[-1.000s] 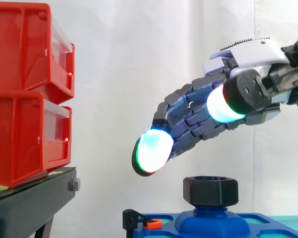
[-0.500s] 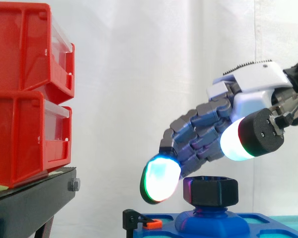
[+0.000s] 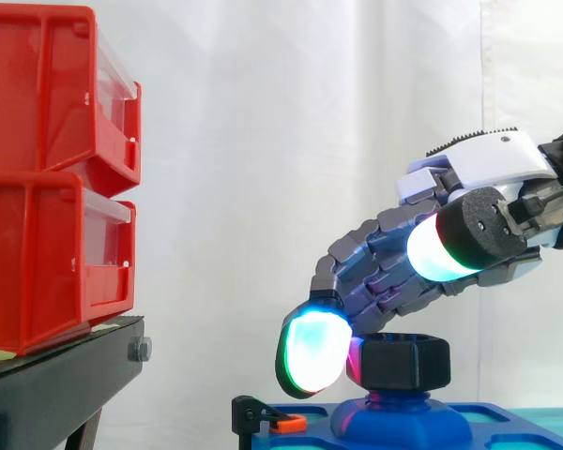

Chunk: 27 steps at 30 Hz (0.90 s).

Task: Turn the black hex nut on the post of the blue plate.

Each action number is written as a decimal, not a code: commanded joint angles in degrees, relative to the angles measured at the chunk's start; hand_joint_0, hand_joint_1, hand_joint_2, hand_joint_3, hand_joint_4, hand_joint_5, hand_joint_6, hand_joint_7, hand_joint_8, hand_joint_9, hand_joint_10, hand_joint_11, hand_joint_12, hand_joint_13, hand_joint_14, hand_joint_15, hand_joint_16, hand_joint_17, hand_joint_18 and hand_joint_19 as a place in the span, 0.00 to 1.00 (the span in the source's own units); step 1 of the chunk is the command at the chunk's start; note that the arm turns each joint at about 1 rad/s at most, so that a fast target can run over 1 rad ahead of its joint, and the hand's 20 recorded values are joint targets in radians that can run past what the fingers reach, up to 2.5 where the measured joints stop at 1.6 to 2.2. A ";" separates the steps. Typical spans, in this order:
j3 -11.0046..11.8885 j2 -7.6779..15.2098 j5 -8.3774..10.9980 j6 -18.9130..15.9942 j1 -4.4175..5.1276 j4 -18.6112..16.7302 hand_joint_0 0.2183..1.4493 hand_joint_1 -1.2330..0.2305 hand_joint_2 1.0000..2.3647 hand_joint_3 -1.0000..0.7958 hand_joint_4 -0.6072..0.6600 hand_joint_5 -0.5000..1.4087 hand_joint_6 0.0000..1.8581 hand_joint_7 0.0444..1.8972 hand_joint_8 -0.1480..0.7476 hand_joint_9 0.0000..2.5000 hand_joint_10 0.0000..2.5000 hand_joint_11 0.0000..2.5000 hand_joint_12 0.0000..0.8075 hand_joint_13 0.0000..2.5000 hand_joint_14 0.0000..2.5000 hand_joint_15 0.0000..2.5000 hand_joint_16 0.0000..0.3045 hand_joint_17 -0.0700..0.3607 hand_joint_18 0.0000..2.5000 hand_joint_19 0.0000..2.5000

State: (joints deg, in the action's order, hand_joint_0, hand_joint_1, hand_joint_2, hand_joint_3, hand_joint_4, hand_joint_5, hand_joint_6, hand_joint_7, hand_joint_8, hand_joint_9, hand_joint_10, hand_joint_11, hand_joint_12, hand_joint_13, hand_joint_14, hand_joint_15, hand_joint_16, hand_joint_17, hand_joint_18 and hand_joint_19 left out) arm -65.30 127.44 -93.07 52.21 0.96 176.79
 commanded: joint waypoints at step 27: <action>0.08 0.00 -6.25 -0.53 -3.42 -0.13 0.15 0.53 0.00 0.28 0.87 0.13 0.27 0.42 0.68 0.10 0.00 0.00 0.70 0.12 0.00 0.13 0.23 0.53 0.05 0.09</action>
State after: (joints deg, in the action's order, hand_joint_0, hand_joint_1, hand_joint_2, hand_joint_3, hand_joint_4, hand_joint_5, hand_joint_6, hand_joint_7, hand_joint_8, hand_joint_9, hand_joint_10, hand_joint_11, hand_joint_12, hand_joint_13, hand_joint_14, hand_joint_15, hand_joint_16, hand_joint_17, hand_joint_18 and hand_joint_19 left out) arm -65.27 127.42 -98.81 51.68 -2.10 176.66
